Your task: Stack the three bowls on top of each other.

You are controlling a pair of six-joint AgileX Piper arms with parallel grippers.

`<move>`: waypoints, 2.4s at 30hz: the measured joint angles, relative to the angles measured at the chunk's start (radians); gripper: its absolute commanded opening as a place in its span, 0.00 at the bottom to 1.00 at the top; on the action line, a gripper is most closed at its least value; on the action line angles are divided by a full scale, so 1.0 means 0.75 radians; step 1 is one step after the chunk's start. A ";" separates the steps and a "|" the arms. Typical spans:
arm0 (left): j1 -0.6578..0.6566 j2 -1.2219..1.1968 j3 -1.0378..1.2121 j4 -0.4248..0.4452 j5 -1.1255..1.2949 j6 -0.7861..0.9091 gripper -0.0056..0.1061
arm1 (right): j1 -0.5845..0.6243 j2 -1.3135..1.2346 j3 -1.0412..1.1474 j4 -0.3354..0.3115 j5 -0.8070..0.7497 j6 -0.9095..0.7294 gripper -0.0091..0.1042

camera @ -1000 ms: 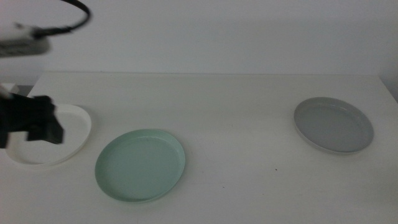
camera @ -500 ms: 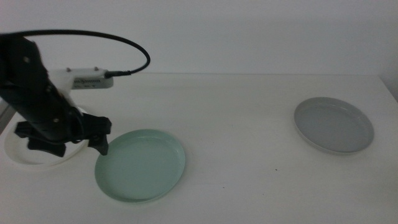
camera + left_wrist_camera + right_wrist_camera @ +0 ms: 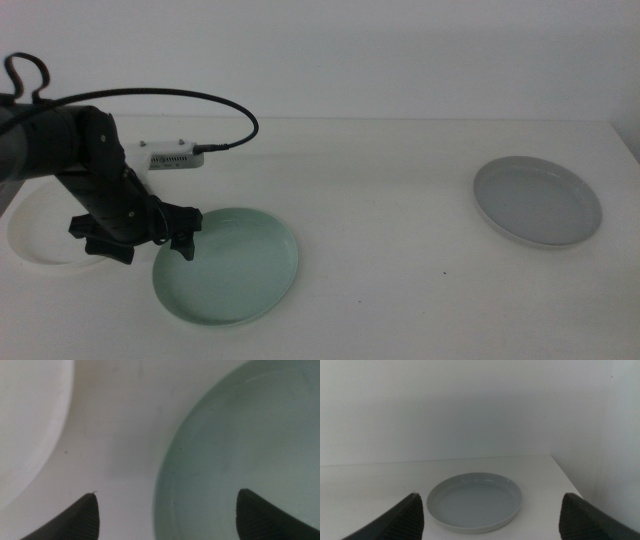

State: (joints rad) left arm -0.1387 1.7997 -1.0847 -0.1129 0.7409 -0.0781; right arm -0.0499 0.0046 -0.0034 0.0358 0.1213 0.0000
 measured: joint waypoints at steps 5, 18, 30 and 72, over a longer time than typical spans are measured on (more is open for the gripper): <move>0.000 0.056 0.000 0.000 -0.026 0.005 0.88 | 0.000 0.000 0.000 0.000 0.000 0.000 0.90; 0.000 0.085 0.012 -0.026 -0.066 0.013 0.24 | 0.000 0.000 0.000 0.000 0.000 0.000 0.90; 0.000 -0.093 -0.026 -0.067 0.130 0.006 0.03 | 0.000 0.000 0.000 0.000 0.000 0.000 0.90; -0.348 0.507 -0.837 -0.180 0.380 0.024 0.13 | 0.000 0.000 0.000 0.000 0.000 0.000 0.90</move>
State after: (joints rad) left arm -0.4000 2.1798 -1.7120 -0.2478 1.0261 -0.0600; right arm -0.0499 0.0046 -0.0034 0.0358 0.1213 0.0000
